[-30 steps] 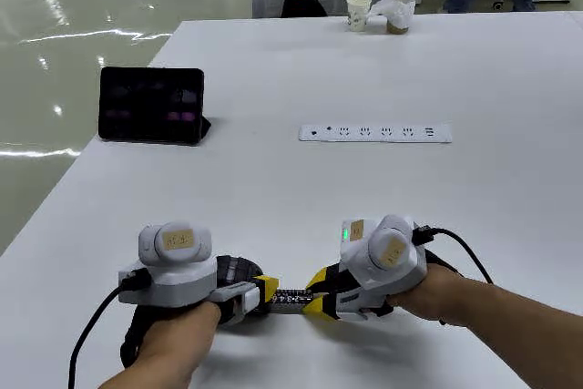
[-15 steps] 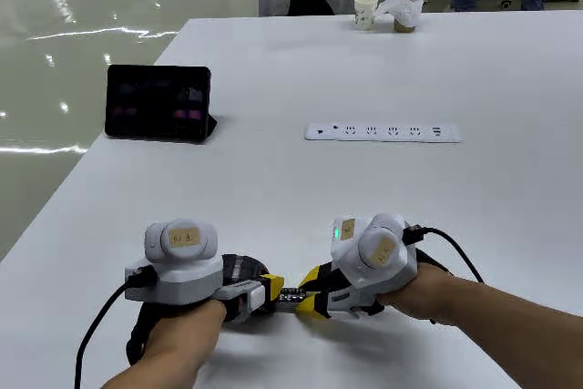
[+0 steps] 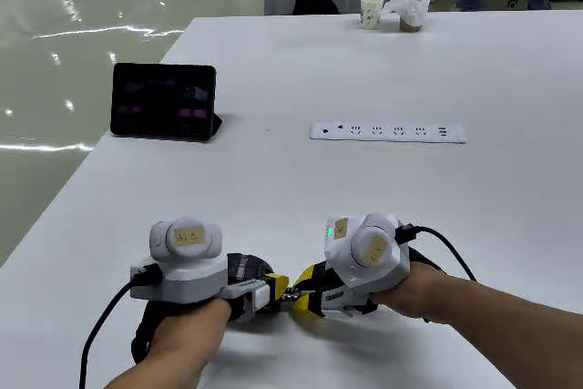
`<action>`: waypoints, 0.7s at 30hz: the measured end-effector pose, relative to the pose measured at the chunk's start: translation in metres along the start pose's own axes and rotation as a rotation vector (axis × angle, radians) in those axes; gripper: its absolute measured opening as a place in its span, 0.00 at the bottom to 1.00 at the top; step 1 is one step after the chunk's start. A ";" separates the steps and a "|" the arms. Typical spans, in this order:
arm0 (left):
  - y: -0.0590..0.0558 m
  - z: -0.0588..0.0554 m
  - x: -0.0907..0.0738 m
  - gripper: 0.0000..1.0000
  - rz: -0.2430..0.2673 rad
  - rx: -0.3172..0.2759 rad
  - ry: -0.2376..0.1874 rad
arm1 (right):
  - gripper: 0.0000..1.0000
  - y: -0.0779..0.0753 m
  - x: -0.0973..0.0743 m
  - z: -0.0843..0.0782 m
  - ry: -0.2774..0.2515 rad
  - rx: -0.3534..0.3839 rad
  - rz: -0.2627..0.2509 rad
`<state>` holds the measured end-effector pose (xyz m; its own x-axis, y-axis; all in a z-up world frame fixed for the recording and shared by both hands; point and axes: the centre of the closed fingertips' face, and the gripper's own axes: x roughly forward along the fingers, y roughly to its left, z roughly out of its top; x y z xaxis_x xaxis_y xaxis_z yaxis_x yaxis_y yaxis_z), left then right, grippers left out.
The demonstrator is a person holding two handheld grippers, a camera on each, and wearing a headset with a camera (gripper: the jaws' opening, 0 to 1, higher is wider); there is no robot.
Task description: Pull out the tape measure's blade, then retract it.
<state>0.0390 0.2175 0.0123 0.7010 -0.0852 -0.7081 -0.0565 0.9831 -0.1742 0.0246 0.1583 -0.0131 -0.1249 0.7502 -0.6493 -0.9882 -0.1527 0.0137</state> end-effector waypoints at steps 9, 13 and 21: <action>0.000 0.000 0.000 0.60 -0.001 -0.003 0.000 | 0.11 0.001 0.005 0.004 -0.002 -0.005 0.000; 0.000 -0.001 0.000 0.60 0.000 -0.003 0.001 | 0.11 0.001 0.006 0.005 0.001 -0.010 -0.001; 0.000 -0.001 0.000 0.60 -0.005 -0.004 0.006 | 0.11 0.000 0.008 0.006 0.003 -0.018 -0.008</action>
<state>0.0387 0.2177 0.0118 0.6969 -0.0908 -0.7114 -0.0560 0.9820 -0.1802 0.0227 0.1680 -0.0135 -0.1171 0.7497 -0.6514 -0.9874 -0.1583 -0.0047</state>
